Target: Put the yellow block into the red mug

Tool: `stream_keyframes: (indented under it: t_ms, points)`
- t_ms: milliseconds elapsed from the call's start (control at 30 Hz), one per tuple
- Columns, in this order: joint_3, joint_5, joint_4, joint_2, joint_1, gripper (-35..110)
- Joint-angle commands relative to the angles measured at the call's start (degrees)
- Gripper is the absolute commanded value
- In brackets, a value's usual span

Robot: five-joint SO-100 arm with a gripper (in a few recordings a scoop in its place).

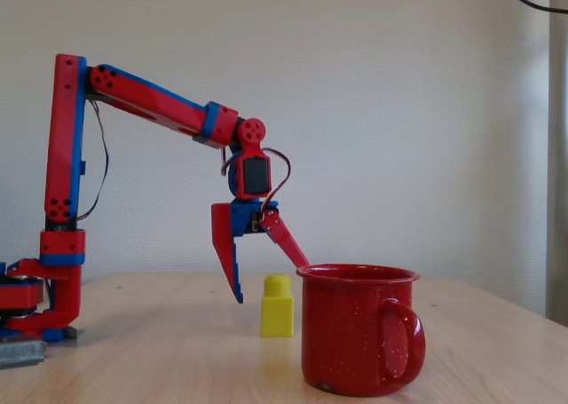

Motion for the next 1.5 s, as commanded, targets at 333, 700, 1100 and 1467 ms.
stream_keyframes:
  t_ms: [333, 700, 1100, 1467]
  points:
    - [-1.23, -1.85, -3.34, -2.37, 1.76, 40]
    - [-2.37, -2.64, -4.57, -5.01, 3.52, 28]
    - [-4.13, -1.05, -3.78, -4.31, 3.52, 0]
    - [-18.90, 0.26, 12.74, 2.02, 5.01, 0]
